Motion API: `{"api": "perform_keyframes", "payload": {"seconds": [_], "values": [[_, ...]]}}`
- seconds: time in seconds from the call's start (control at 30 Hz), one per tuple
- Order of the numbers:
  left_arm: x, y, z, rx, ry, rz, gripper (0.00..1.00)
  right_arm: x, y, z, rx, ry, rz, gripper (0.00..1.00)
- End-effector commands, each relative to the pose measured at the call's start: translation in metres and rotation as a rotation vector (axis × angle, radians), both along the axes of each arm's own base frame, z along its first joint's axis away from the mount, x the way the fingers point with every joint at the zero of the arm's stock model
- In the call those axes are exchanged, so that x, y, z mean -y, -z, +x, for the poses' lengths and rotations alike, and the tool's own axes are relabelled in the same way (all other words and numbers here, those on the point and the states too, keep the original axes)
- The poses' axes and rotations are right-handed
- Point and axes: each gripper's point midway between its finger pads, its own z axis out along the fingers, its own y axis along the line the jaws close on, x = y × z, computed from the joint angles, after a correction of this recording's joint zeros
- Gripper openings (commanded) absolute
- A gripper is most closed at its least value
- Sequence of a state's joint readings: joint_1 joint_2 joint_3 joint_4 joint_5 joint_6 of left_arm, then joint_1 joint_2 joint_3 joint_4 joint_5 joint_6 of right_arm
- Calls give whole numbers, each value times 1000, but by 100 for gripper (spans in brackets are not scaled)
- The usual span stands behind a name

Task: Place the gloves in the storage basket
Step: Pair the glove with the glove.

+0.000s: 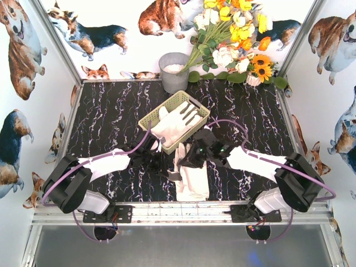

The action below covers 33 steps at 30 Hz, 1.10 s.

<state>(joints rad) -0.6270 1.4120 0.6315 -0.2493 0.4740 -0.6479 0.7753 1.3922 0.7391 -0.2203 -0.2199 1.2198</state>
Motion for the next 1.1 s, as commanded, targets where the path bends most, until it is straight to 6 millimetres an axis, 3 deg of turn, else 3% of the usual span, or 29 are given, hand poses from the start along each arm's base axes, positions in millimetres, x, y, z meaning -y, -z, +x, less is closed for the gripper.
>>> {"api": "perform_keyframes", "payload": {"seconds": [0.0, 0.33, 0.57, 0.77, 0.93, 1.07], "values": [[-2, -3, 5, 28, -13, -10, 0, -26, -20, 13, 53, 4, 75, 0], [-1, -2, 6, 29, -12, -9, 0, -47, -14, 2, 17, -51, 58, 0], [-1, -2, 7, 31, -16, -7, 0, -43, -1, -10, -17, -71, 1, 0], [0, -2, 8, 31, -19, -9, 0, -24, 4, -14, 1, -101, -120, 0], [0, -2, 9, 31, -22, -9, 0, -29, -1, -11, 27, -107, -87, 0], [-2, -4, 9, 38, -28, 2, 2, -43, -12, -8, 59, -151, -35, 21]]}}
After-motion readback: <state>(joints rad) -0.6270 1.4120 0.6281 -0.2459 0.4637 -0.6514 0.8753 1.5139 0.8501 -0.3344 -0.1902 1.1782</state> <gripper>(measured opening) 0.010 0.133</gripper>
